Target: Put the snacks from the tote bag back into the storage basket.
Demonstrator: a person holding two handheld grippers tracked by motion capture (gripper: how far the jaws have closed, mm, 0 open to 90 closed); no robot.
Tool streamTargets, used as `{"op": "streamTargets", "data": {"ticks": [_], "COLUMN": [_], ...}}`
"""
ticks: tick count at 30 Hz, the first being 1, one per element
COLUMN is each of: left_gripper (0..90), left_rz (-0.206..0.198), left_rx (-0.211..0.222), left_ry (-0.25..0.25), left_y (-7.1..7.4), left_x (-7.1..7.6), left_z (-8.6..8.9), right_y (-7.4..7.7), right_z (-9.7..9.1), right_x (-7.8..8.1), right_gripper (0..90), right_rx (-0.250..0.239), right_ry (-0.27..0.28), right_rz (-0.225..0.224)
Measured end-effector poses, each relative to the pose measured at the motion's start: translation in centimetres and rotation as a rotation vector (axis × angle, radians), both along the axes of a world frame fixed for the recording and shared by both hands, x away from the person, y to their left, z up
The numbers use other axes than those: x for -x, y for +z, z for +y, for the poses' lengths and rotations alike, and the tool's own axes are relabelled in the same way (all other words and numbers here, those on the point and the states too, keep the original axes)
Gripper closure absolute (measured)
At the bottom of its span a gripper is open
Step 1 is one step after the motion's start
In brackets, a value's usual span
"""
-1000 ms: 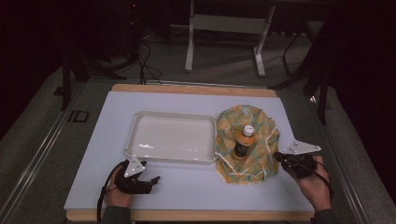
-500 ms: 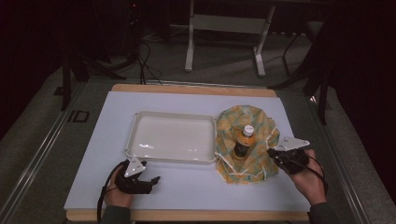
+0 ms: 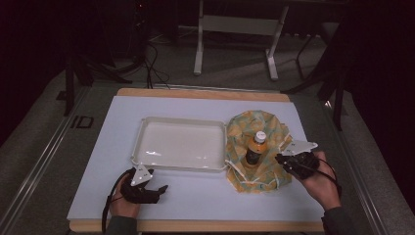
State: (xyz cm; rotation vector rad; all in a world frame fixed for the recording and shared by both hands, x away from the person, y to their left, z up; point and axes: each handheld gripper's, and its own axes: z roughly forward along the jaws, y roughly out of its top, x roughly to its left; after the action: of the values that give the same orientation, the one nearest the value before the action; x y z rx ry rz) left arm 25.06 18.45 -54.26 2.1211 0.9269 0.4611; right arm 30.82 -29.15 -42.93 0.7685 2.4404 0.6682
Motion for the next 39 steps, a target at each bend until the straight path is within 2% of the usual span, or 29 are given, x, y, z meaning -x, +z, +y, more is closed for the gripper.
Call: {"op": "streamTargets", "data": {"ticks": [9,18,28,39], "left_gripper": [22.6,22.6,22.6,22.6], "left_rz": [0.001,0.001,0.001,0.004], "left_rx": [-0.005,-0.007,-0.011,-0.015], "left_ry": [-0.002,-0.004,-0.007,-0.008], "left_y": [0.0,0.0,0.0,0.0], "left_x": [0.0,0.0,0.0,0.0], "left_z": [0.0,-0.1,-0.1,-0.1], "right_y": [0.6,1.1,1.5,2.0], "right_z": [0.5,0.9,1.1,1.4], "right_x": [-0.4,-0.6,-1.6,-2.1], "right_gripper": [70.9,62.3,57.0,53.9], "right_rx": [0.015,0.057,0.079,0.109], "right_ry": [0.036,0.057,0.077,0.101], "right_rz": [0.038,0.046,0.072,0.078]}}
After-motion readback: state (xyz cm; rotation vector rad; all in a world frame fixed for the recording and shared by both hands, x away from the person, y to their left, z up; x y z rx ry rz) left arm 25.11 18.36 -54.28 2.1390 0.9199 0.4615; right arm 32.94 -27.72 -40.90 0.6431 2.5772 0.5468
